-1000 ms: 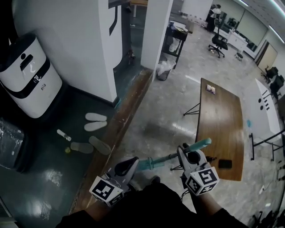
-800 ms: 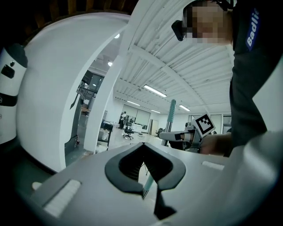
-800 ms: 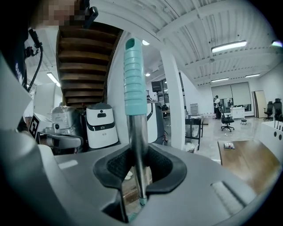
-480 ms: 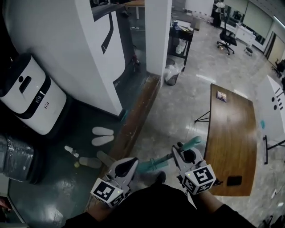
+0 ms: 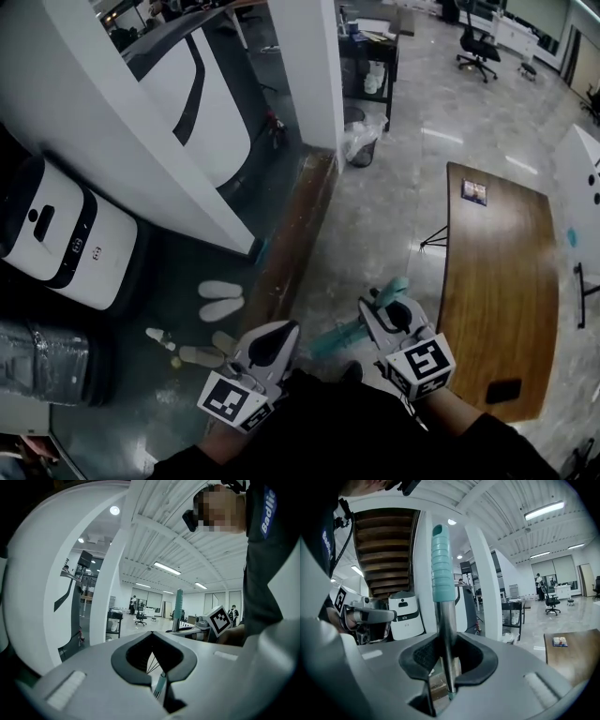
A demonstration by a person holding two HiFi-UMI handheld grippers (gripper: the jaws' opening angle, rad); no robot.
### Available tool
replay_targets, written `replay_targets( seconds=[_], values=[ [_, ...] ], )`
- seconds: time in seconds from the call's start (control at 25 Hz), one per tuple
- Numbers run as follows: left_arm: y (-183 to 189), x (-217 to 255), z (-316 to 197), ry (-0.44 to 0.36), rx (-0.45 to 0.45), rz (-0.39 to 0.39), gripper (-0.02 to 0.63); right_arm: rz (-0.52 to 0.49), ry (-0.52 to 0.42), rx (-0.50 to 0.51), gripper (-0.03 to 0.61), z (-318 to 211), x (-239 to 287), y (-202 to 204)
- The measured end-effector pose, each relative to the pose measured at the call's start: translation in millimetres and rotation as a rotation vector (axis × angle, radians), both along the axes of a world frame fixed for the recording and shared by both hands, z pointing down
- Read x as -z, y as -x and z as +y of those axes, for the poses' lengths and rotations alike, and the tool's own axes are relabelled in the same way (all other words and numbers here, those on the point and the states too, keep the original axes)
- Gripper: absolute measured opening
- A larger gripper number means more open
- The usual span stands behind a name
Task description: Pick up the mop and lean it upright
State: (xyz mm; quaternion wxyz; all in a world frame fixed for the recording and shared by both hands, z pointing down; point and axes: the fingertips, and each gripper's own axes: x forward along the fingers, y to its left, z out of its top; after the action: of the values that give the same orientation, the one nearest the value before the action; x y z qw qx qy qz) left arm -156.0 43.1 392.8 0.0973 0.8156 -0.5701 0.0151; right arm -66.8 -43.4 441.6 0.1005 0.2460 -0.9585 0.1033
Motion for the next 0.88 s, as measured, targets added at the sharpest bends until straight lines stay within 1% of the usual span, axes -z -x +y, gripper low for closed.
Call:
replay_targets(
  seconds=[0.2,0.28,0.44,0.6,0.88],
  values=[
    [-5,-7,-40,0.001,-0.058,0.013,0.02,0.007,-0.009,-0.092,0.095,-48,-4,-18],
    [-7,-11,-60,0.002,-0.1,0.028,0.02,0.013,-0.017,-0.136,0.095,-65,-2,-24],
    [0,-12,-108,-0.032,-0.197,0.061,0.02,0.037,-0.027,-0.218,0.095,-101,1,-24],
    [22,-13,-161,-0.035,-0.285,0.076,0.02,0.077,-0.011,-0.317,0.095,-143,2,-21],
    [87,-12,-248,-0.045,-0.402,0.112,0.02,0.099,-0.016,-0.509,0.095,-221,7,4]
  ],
)
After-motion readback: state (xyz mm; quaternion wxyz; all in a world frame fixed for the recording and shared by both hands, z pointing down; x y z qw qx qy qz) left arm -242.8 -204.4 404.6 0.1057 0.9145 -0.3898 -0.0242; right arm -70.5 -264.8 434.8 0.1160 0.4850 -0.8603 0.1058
